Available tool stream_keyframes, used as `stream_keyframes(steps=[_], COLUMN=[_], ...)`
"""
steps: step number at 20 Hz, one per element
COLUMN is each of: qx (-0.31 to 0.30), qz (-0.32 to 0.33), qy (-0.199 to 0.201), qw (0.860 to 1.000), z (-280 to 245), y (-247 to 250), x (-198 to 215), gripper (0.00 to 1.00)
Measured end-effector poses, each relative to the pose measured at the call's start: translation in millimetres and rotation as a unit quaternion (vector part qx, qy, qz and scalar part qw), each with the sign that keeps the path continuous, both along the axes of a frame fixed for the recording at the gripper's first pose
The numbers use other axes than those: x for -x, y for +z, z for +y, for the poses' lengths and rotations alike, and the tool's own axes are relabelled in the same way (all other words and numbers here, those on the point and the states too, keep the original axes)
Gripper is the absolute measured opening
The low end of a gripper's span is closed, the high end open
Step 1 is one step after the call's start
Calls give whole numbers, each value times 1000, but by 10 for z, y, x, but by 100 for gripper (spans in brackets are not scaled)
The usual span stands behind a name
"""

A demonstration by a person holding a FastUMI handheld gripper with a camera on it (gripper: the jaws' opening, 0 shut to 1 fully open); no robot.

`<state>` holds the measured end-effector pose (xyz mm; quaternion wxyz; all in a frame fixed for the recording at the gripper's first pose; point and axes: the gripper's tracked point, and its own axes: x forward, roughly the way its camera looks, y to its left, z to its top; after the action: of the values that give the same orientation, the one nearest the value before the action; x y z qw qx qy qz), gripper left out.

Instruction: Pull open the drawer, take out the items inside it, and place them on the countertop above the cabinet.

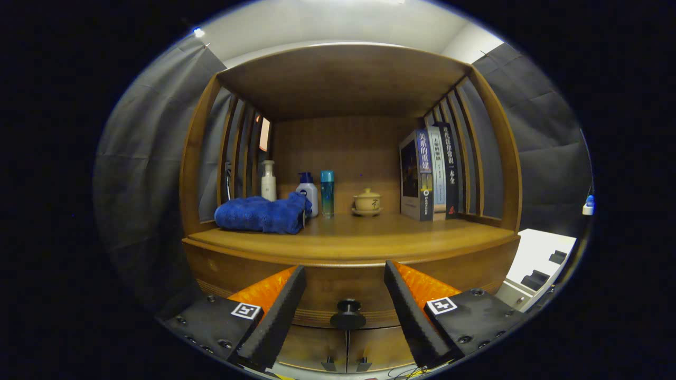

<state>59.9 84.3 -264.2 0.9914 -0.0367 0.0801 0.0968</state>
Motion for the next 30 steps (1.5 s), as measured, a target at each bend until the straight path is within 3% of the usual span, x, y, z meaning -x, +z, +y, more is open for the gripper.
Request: stream_keyframes(steps=[8, 15, 19, 24, 30], qx=[-18, -43, -25, -37, -35], qz=[24, 44, 66, 72, 79], qy=[-12, -10, -14, -21, -36], qw=[999, 998, 997, 997, 996], z=[-145, -159, -135, -147, -181], y=[-433, -621, -727, -732, -723], x=[-173, -163, -153, -122, 0], gripper=[98, 69, 55, 43, 38])
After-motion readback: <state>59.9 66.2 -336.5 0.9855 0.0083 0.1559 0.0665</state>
